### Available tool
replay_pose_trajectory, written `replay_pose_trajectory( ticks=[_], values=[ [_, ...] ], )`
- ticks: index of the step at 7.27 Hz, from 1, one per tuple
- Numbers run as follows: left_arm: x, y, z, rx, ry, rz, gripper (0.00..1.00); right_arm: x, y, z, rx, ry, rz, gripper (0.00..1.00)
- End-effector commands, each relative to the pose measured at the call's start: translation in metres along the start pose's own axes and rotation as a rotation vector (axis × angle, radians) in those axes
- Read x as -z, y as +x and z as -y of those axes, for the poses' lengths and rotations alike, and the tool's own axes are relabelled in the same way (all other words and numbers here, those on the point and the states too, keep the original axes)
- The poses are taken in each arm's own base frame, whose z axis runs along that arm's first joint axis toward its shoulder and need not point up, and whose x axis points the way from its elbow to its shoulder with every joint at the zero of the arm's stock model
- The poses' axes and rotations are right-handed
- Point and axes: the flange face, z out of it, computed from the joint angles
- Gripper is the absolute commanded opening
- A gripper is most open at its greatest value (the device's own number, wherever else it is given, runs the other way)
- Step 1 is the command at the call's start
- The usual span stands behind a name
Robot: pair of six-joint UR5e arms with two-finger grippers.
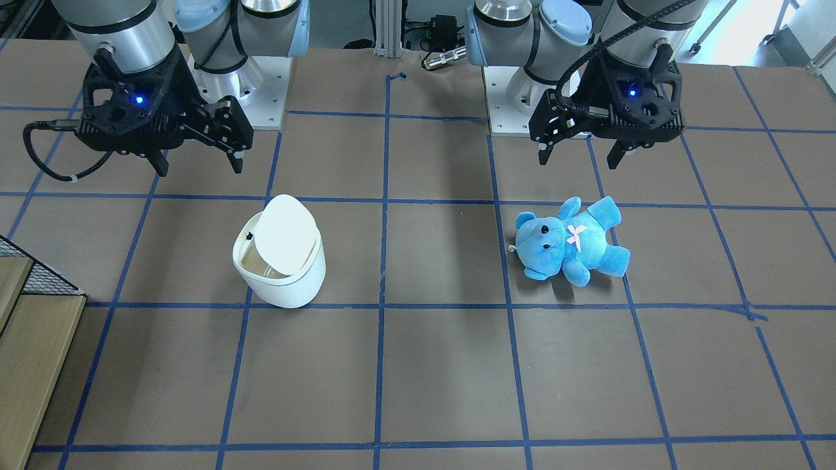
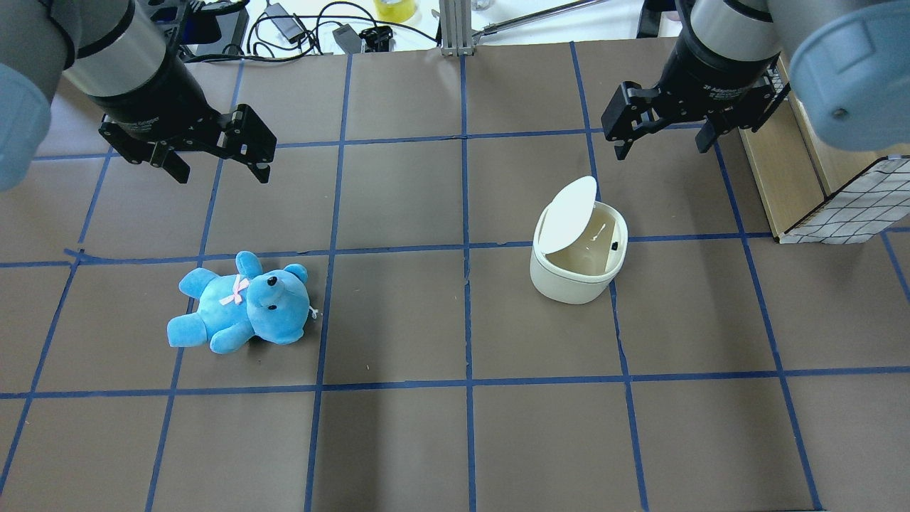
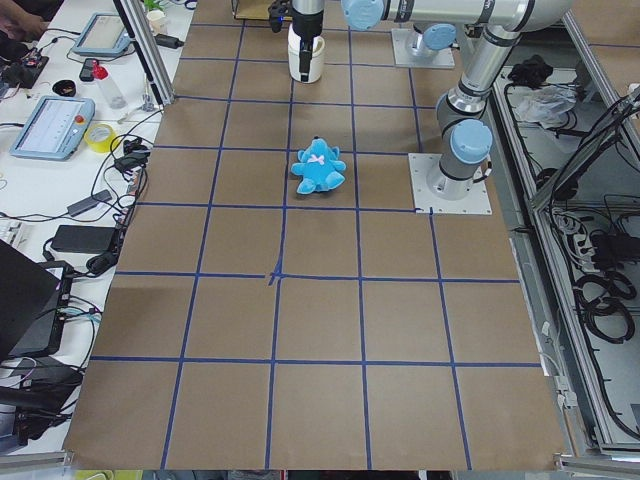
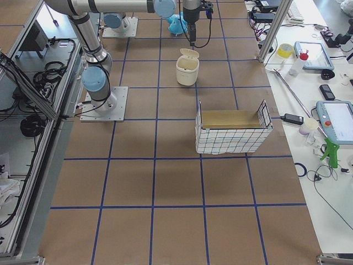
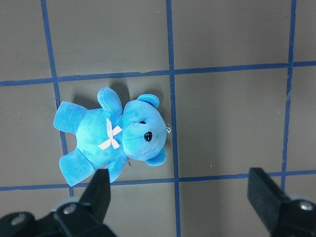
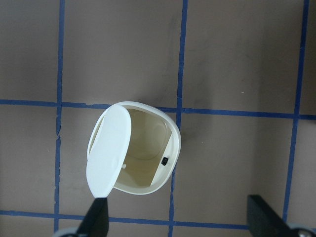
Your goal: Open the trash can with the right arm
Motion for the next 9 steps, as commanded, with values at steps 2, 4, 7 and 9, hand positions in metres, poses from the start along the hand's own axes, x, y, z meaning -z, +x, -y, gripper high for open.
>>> replay_pose_trajectory(
  ticks=[2,4,7,9],
  values=[
    [0.000,0.000,0.000,0.000,0.000,0.000,1.00,-0.004,0.031,0.003,-0.010,-0.007,-0.023,1.00],
    [0.000,0.000,0.000,0.000,0.000,0.000,1.00,-0.001,0.029,0.002,-0.052,0.001,-0.008,1.00],
    [0.000,0.000,0.000,0.000,0.000,0.000,1.00,-0.001,0.024,0.001,-0.077,-0.002,0.002,1.00],
    [0.000,0.000,0.000,0.000,0.000,0.000,1.00,-0.001,0.015,0.000,-0.064,-0.004,0.019,1.00]
  ],
)
